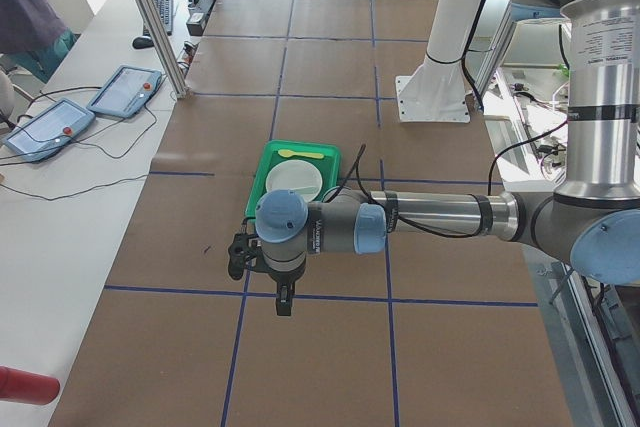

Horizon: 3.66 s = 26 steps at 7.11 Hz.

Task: Place fork
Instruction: 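Move the left gripper toward the green tray, then lower the left gripper over the white fork on the plate, then close the left gripper on the white fork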

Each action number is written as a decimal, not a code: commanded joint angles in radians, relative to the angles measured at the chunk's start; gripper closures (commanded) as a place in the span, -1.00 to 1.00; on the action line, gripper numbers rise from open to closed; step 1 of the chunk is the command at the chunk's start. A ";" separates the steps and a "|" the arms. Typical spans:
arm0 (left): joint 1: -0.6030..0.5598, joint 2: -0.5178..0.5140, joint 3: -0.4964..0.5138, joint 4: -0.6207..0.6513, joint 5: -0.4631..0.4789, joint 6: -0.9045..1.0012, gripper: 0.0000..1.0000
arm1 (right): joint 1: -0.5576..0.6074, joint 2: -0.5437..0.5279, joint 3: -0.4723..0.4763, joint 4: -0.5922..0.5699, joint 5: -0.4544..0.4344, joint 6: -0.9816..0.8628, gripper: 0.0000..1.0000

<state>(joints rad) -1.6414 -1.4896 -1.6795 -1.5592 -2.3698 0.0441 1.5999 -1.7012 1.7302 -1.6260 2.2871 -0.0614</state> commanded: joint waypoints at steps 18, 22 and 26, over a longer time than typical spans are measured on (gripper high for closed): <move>0.827 -0.216 0.035 -0.499 0.300 -1.098 -1.00 | 0.000 0.000 0.000 0.000 0.000 0.000 -1.00; 0.831 -0.218 0.052 -0.509 0.300 -1.095 -0.42 | 0.000 0.000 0.000 0.000 0.000 0.000 -1.00; 0.833 -0.227 0.069 -0.509 0.300 -1.093 -0.12 | 0.000 0.000 0.000 0.000 0.000 0.000 -1.00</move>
<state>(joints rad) -0.8085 -1.7155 -1.6141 -2.0678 -2.0693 -1.0498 1.5999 -1.7012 1.7303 -1.6260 2.2872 -0.0613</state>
